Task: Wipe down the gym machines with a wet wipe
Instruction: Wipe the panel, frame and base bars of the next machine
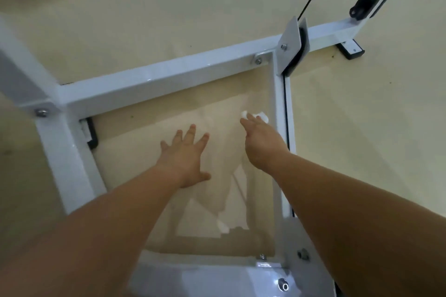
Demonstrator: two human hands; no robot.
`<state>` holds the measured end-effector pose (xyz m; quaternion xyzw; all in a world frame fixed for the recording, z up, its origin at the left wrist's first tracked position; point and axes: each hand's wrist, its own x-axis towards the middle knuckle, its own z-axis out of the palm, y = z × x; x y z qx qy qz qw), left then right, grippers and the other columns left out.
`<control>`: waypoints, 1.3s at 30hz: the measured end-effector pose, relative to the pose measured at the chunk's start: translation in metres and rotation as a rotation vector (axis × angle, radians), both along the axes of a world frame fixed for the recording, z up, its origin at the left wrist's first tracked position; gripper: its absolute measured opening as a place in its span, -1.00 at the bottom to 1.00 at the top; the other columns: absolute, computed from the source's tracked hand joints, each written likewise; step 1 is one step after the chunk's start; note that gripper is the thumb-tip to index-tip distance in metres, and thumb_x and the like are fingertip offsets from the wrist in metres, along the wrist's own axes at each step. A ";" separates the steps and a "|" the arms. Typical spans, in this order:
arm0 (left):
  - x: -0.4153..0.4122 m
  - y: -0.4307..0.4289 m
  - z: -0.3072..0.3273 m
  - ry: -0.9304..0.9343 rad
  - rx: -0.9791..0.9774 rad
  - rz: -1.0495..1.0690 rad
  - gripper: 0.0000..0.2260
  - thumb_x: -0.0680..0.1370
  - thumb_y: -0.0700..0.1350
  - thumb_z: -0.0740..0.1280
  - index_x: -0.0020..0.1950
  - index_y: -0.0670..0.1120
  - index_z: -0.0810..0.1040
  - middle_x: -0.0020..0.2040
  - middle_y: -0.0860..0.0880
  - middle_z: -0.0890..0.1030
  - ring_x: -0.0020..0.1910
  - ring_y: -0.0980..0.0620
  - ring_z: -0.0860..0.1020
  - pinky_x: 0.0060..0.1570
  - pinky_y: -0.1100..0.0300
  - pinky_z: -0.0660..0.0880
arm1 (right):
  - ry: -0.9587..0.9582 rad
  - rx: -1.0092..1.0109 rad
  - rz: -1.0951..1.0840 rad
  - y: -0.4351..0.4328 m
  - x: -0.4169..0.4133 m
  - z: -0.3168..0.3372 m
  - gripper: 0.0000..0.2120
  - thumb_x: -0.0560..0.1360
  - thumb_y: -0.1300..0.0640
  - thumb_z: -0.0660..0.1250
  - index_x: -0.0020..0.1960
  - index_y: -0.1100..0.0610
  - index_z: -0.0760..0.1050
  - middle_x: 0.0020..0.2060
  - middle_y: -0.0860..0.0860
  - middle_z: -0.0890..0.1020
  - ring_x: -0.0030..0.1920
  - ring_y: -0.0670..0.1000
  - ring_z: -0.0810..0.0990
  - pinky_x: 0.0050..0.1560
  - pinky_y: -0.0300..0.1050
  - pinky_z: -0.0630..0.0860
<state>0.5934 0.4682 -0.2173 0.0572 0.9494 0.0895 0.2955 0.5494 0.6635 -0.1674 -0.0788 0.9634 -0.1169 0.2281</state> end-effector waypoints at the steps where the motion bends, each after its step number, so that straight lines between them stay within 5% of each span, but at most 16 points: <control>1: 0.006 -0.018 0.006 0.050 -0.040 0.001 -0.09 0.49 0.36 0.33 0.64 0.14 -0.15 0.65 -0.05 -0.23 0.62 -0.20 -0.09 0.51 -0.32 0.04 | -0.011 -0.032 0.012 -0.015 0.003 -0.001 -0.41 0.64 0.35 -0.01 0.64 0.08 0.12 0.65 -0.01 0.10 0.64 0.06 -0.03 0.56 -0.02 0.09; 4: 0.029 -0.071 0.023 0.167 -0.167 0.022 -0.31 0.56 0.31 0.23 0.60 0.06 0.14 0.62 -0.12 0.10 0.53 -0.20 0.17 0.48 -0.18 0.19 | -0.031 -0.171 -0.001 -0.062 0.018 -0.004 -0.45 0.67 0.32 0.00 0.64 0.06 0.17 0.63 0.00 0.18 0.64 0.10 0.05 0.56 -0.09 0.05; 9: 0.070 -0.143 0.026 0.520 -0.170 0.190 -0.63 0.48 0.07 0.44 0.16 -0.15 0.60 0.15 -0.18 0.56 0.06 -0.24 0.49 0.02 -0.11 0.51 | -0.118 -0.448 -0.061 -0.139 0.059 -0.006 -0.48 0.71 0.17 0.04 0.65 0.01 0.07 0.54 0.06 0.37 0.54 0.12 0.32 0.48 -0.07 0.25; 12: 0.078 -0.162 0.012 0.634 -0.097 0.270 -0.76 0.49 -0.08 0.40 0.07 -0.19 0.63 0.05 -0.18 0.59 -0.02 -0.23 0.51 -0.07 -0.07 0.53 | -0.195 -0.615 -0.310 -0.175 0.070 -0.007 -0.53 0.71 0.11 0.10 0.61 0.07 0.20 0.48 0.05 0.43 0.42 0.08 0.43 0.35 -0.14 0.33; 16: 0.067 -0.170 -0.007 0.794 0.056 0.397 -0.83 0.48 -0.24 0.33 0.03 -0.21 0.64 0.05 -0.19 0.58 0.01 -0.24 0.50 -0.01 -0.09 0.53 | -0.369 -0.865 -0.659 -0.210 0.065 -0.013 -0.72 0.68 0.03 0.17 0.33 0.10 0.48 0.04 -0.04 0.57 0.02 0.01 0.55 -0.12 -0.20 0.43; 18: 0.056 -0.174 -0.009 0.845 0.046 0.491 -0.85 0.47 -0.27 0.38 0.02 -0.19 0.63 0.06 -0.20 0.55 0.02 -0.25 0.46 0.00 -0.08 0.48 | -0.432 -0.976 -0.781 -0.218 0.053 -0.016 -0.74 0.66 0.07 0.16 0.07 0.19 0.56 -0.13 0.04 0.59 -0.06 0.09 0.57 -0.12 -0.10 0.44; 20: 0.049 -0.177 -0.010 0.841 0.008 0.539 -0.87 0.48 -0.24 0.38 0.01 -0.17 0.63 0.06 -0.18 0.55 0.03 -0.23 0.45 0.03 -0.07 0.43 | -0.467 -1.023 -0.834 -0.221 0.040 -0.019 -0.76 0.64 0.13 0.16 -0.08 0.08 0.58 -0.10 0.14 0.62 -0.01 0.16 0.62 0.08 0.02 0.54; 22: 0.047 -0.178 -0.014 0.835 -0.004 0.550 -0.88 0.48 -0.22 0.35 -0.01 -0.15 0.63 0.04 -0.16 0.55 0.02 -0.20 0.44 0.04 -0.06 0.40 | -0.515 -0.987 -0.820 -0.223 0.029 -0.025 -0.79 0.64 0.18 0.18 0.08 0.06 0.59 0.08 0.19 0.60 0.15 0.19 0.59 0.34 0.16 0.50; 24: 0.047 -0.179 -0.017 0.837 -0.011 0.555 -0.85 0.46 -0.18 0.30 -0.04 -0.14 0.62 0.02 -0.13 0.55 0.02 -0.17 0.42 0.03 -0.03 0.37 | -0.545 -0.950 -0.836 -0.225 0.021 -0.034 -0.77 0.63 0.20 0.16 0.13 0.08 0.58 0.09 0.10 0.57 0.12 0.14 0.57 0.36 0.18 0.50; 26: 0.047 -0.179 -0.017 0.829 -0.022 0.562 -0.84 0.44 -0.14 0.27 -0.07 -0.13 0.61 0.01 -0.11 0.54 0.02 -0.15 0.42 0.02 -0.02 0.36 | -0.527 -0.946 -0.897 -0.227 0.012 -0.042 -0.72 0.63 0.16 0.11 0.00 0.08 0.61 0.05 0.13 0.64 0.02 0.14 0.62 0.17 0.08 0.59; 29: 0.046 -0.177 -0.014 0.799 -0.028 0.566 -0.82 0.44 -0.11 0.23 -0.09 -0.11 0.60 0.03 -0.09 0.54 0.05 -0.15 0.42 0.05 -0.02 0.36 | -0.505 -1.001 -0.951 -0.232 -0.003 -0.051 -0.65 0.64 0.14 0.07 0.13 0.22 0.61 -0.09 0.07 0.66 -0.16 0.05 0.58 -0.21 -0.15 0.47; 31: 0.045 -0.176 -0.013 0.783 -0.034 0.569 -0.82 0.45 -0.11 0.24 -0.10 -0.11 0.61 0.03 -0.08 0.54 0.07 -0.14 0.40 0.06 -0.03 0.35 | -0.399 -0.959 -0.731 -0.235 -0.011 -0.056 -0.65 0.64 0.14 0.10 0.23 0.22 0.59 0.01 0.07 0.66 -0.10 0.00 0.57 -0.15 -0.16 0.49; 34: 0.045 -0.176 -0.012 0.760 -0.044 0.571 -0.82 0.45 -0.10 0.25 -0.09 -0.11 0.62 0.05 -0.08 0.55 0.08 -0.14 0.41 0.08 -0.04 0.35 | -0.109 -0.534 0.010 -0.230 -0.015 -0.078 -0.56 0.61 0.18 0.16 0.46 0.20 0.46 0.43 0.16 0.46 0.41 0.13 0.41 0.44 -0.05 0.32; 36: 0.045 -0.177 -0.011 0.739 -0.046 0.570 -0.81 0.45 -0.10 0.25 -0.09 -0.11 0.63 0.06 -0.08 0.56 0.10 -0.15 0.43 0.10 -0.06 0.37 | -0.090 -0.338 0.308 -0.220 -0.011 -0.096 -0.54 0.61 0.23 0.20 0.51 0.14 0.42 0.51 0.13 0.37 0.51 0.17 0.25 0.51 -0.05 0.19; 39: 0.045 -0.178 -0.011 0.726 -0.052 0.559 -0.84 0.44 -0.10 0.28 -0.09 -0.12 0.63 0.08 -0.09 0.56 0.11 -0.14 0.42 0.11 -0.06 0.37 | -0.001 -0.243 0.457 -0.201 -0.002 -0.110 -0.51 0.51 0.22 0.36 0.43 0.07 0.50 0.47 0.13 0.42 0.45 0.21 0.30 0.49 0.06 0.28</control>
